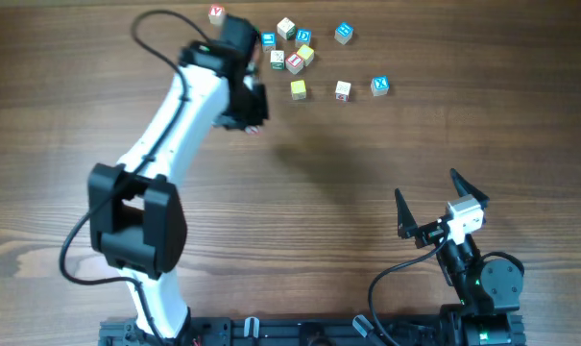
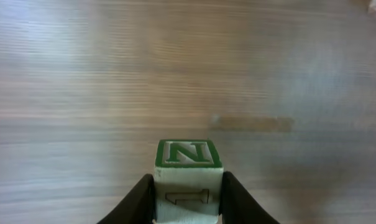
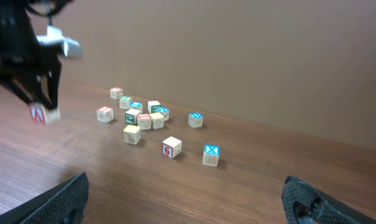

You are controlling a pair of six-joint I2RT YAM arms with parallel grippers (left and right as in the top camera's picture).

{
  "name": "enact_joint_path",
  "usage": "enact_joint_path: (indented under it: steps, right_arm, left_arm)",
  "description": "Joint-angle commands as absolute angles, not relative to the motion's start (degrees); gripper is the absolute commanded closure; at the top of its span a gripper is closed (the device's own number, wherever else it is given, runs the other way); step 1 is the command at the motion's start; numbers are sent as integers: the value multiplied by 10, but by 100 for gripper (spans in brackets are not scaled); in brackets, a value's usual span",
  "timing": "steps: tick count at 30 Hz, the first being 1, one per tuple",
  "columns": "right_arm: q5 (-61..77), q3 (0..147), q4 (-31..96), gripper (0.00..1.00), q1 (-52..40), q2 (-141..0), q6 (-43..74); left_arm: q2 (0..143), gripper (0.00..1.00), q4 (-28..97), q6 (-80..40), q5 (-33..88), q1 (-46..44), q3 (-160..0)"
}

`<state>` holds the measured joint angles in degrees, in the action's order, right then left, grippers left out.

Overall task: Form a circle
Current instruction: 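Carry the N block right toward the yellow block area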

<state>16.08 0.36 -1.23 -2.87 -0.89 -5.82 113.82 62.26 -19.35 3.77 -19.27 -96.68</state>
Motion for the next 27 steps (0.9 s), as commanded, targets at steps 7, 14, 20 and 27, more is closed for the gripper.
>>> enact_joint_path:
  steps: [7,14,20,27]
  right_arm:
    - [164,3,-13,0,-25,-4,-60]
    - [164,3,-13,0,-25,-4,-60]
    - [164,3,-13,0,-25,-4,-60]
    - [164,3,-13,0,-25,-4,-60]
  left_arm:
    - [1144,73,454,-277,-39,-321,-828]
    - [1145,74,411,-310,-129,-355,-797]
    - [1145,74,385,-310,-130,-354,-777]
    - [1145,74,377,-311,-130,-354,-777]
